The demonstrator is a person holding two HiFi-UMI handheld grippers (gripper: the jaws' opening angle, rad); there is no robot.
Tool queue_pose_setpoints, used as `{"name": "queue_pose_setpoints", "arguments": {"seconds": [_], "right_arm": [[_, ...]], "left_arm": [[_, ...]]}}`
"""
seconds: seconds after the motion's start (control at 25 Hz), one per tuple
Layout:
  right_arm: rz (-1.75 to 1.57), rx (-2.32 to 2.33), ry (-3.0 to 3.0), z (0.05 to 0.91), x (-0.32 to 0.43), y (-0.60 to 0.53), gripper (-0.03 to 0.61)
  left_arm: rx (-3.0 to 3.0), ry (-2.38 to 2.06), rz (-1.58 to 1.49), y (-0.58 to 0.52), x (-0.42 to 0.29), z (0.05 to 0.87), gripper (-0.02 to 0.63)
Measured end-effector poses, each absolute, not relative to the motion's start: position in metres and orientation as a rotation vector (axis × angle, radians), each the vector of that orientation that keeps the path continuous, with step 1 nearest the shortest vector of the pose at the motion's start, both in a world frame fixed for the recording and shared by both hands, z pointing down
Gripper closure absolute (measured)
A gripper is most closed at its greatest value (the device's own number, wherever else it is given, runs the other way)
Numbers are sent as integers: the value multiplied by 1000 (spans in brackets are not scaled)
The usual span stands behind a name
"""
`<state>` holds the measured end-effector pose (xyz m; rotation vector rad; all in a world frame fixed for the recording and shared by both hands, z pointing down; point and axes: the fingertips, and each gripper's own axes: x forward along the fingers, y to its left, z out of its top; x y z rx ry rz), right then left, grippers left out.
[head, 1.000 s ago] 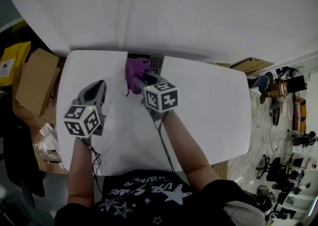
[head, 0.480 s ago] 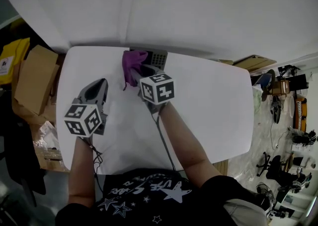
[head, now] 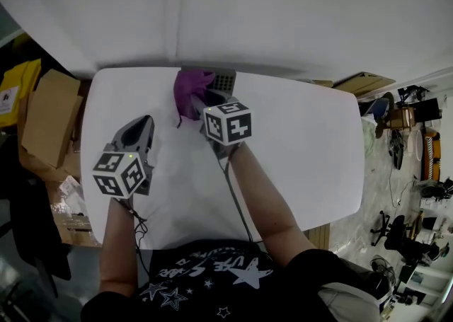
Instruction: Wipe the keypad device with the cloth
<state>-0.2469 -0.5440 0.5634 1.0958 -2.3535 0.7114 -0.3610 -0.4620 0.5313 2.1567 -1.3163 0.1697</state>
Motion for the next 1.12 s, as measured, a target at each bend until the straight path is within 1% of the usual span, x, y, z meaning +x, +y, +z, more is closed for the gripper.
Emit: {"name": "queue_pose_setpoints", "arguments": {"seconds": [0.4,1.12], "right_arm": [[750,1215,-2326,558,-200,-555,486],[791,1383,-2239,558,-136,-555,486]], "left_arm": [[2179,-1296,169,-465,-348,527,606],[2221,-1253,188,-466,-328,521,605]]}}
